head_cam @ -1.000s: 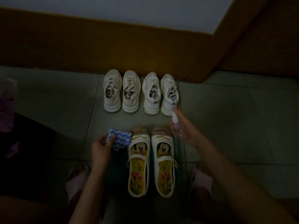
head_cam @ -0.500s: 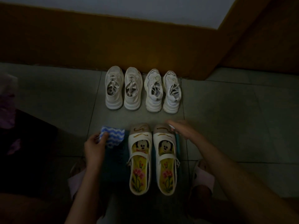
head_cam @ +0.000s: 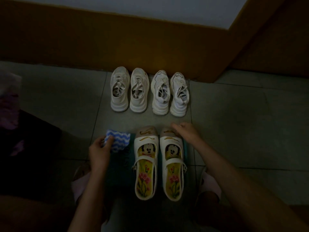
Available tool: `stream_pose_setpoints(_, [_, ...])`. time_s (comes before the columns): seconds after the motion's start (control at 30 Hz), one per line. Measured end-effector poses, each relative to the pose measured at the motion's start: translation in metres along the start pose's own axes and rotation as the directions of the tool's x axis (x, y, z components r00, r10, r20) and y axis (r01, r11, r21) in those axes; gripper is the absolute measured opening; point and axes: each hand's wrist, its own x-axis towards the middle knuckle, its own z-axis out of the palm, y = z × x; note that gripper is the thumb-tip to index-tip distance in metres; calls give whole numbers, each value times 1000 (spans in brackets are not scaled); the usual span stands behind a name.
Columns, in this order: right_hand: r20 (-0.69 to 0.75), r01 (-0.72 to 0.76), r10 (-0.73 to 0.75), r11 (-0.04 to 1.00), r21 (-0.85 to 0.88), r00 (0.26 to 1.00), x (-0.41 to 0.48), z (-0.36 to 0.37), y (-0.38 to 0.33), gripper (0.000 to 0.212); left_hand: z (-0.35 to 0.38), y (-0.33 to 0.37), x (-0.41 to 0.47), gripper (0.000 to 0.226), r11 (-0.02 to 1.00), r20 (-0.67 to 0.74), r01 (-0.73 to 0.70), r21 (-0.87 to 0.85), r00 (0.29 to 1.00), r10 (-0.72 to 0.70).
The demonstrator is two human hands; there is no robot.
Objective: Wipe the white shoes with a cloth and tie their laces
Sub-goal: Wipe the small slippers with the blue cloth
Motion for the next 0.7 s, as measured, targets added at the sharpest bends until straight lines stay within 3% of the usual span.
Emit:
stream_pose_setpoints(0.23, [16,-33,35,997,-66,999,-1,-9,11,39,-1,-5,4,21,999,5,34,-24,999,-34])
stream_pose_setpoints(0.4, [26,-35,34,999,37,999,-1,-15,29,37,-2,-3,1,4,999,8,30,-40,1000,-30])
stream_pose_setpoints(0.6, [-13,-33,33,999,6,999,-2,-15,36,37,-1,-4,0,22,997,1,47,-58,999,-47])
stream_pose_setpoints(0.7, [-28,-3,5,998,67,1000,-2,-15,28,40,-4,-6,1,17,997,4,43,-65,999,-43])
